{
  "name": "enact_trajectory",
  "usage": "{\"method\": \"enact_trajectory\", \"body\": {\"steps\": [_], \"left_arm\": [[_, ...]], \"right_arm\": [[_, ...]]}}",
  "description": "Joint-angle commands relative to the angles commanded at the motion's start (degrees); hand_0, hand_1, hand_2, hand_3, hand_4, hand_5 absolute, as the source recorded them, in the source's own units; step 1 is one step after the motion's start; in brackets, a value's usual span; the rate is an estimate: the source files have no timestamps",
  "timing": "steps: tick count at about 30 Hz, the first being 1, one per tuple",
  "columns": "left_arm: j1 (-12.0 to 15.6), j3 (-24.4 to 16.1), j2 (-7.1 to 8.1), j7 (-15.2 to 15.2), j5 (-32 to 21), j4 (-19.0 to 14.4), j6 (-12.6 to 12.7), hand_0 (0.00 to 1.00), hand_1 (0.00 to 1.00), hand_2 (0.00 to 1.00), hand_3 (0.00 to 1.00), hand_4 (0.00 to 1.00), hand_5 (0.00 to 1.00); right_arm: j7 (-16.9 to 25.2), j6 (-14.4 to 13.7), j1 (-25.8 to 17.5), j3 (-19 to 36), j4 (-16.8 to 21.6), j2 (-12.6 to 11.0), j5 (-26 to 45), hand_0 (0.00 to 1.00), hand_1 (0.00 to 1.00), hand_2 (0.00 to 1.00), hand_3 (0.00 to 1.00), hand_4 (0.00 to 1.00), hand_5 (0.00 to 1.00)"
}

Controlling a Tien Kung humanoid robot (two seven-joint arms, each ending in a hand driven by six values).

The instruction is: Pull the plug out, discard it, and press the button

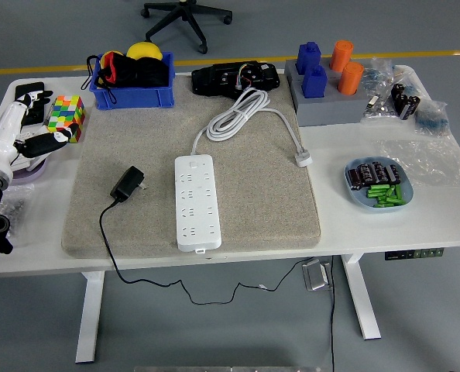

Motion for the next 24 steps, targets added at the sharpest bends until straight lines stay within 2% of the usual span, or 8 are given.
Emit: {"method": "enact_trajectory", "body": {"steps": [1, 5, 6, 24], "left_arm": [[-0.01, -0.1, 0.0, 0.09, 0.05, -0.08, -0.08, 0.863, 0.848, 0.846, 0.874, 0.789, 0.18], [0.13, -0.55, -0.05, 0.1, 0.13, -0.33, -0.13, 0.863, 0.848, 0.846, 0.874, 0.789, 0.18], [0.16, -0.75, 0.01, 0.17, 0.24, -0.39, -0.21, 0.858, 0.841, 0.842, 0.872, 0.776, 0.151], [0.59, -2.31, 0.06, 0.88, 0.81, -0.56, -0.89, 0.852, 0.827, 0.835, 0.872, 0.77, 0.139]], "right_arm": [[0.0, 0.0, 0.04, -0.08, 0.01, -0.01, 0.06, 0.75, 0.701, 0.71, 0.724, 0.775, 0.633], [0.0, 0.01, 0.1, -0.33, 0.0, -0.08, 0.11, 0.75, 0.701, 0.71, 0.724, 0.775, 0.633], [-0.01, 0.02, 0.1, -0.43, -0.01, -0.12, 0.13, 0.749, 0.701, 0.709, 0.724, 0.776, 0.633], [0.02, 0.01, -0.05, -0.71, -0.03, -0.25, 0.24, 0.749, 0.701, 0.71, 0.724, 0.776, 0.633]]}}
